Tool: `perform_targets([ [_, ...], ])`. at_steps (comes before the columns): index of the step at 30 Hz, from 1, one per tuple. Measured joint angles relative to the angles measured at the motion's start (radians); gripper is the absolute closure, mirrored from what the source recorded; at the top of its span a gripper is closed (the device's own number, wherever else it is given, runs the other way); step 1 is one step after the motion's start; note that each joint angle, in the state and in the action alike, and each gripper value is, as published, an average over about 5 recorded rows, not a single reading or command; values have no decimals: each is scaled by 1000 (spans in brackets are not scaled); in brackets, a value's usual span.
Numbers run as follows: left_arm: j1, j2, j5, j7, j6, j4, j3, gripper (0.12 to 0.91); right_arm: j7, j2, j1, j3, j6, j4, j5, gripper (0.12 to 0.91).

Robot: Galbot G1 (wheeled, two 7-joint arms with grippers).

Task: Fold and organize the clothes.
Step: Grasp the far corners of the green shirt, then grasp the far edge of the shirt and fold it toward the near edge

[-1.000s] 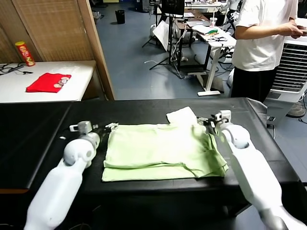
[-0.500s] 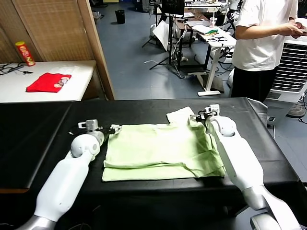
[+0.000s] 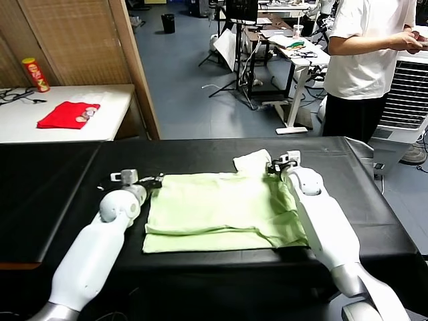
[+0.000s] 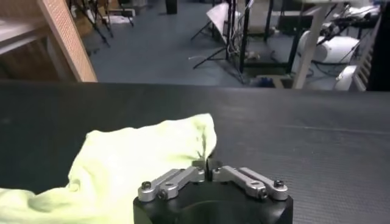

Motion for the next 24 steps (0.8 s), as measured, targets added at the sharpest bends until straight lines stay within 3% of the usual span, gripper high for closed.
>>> perform_targets([
  [3,21,13,5,-3,-6,-43,-16,902,-17,-25,-33,10,40,51,16,903],
  [7,71,39,4,-10,-8,-130,-40,902,-28,-76,-103,28,33,152,60,903],
  [15,241,106,-7,-40,0,-336,-91,902,11,-206,-308,91,-94,420,134,903],
  [24,443,138,29,-69,5,-541,-132,902,57,-294,-472,116,-193,606,165,903],
])
